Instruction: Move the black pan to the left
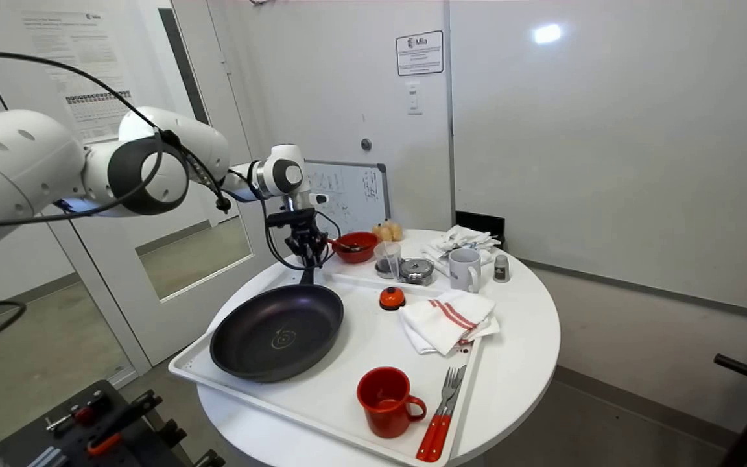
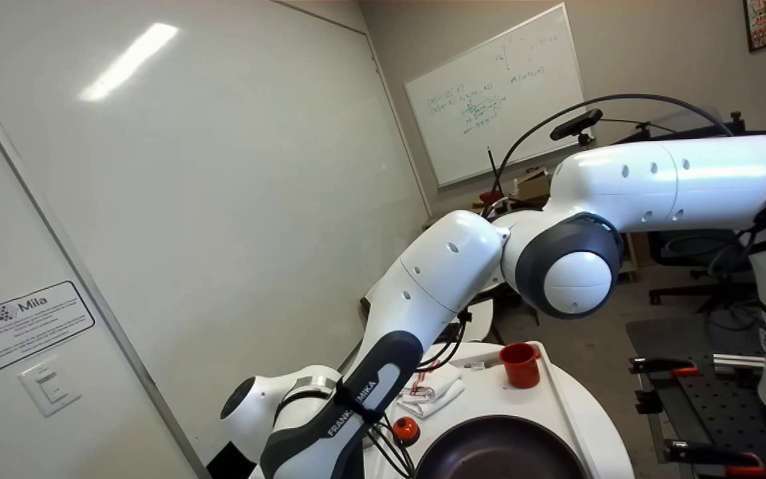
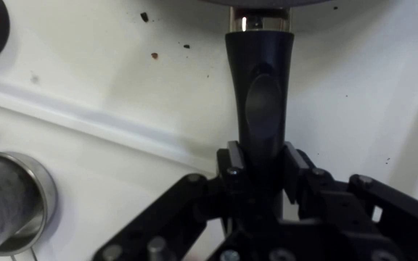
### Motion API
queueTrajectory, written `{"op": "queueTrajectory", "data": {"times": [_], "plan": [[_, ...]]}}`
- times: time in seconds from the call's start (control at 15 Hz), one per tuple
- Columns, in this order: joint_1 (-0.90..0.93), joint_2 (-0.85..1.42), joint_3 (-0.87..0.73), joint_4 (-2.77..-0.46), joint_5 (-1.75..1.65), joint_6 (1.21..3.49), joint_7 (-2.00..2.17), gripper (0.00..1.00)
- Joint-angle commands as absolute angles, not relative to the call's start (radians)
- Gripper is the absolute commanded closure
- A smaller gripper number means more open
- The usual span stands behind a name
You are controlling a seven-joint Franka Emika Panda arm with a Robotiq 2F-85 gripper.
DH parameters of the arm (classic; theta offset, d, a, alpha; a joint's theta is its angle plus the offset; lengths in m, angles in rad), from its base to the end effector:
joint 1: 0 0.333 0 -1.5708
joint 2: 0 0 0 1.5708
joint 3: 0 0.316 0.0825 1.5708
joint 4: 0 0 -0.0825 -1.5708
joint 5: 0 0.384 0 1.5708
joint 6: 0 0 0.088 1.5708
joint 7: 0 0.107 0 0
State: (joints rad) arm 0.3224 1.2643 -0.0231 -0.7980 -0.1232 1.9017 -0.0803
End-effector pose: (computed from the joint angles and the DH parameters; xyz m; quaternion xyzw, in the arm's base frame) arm 0.7397 0.2271 0.1223 0.9701 0.2187 -0.0718 0.0763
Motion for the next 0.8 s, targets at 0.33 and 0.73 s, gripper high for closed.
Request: {"op": "queueTrajectory", "data": {"times": [0.33, 0.73], "plan": [[0.395, 1.262, -0.046, -0.765, -0.163, 1.883, -0.093, 0.93], [0.413, 1.257, -0.052, -0.762, -0.168, 1.884, -0.103, 0.93]]}}
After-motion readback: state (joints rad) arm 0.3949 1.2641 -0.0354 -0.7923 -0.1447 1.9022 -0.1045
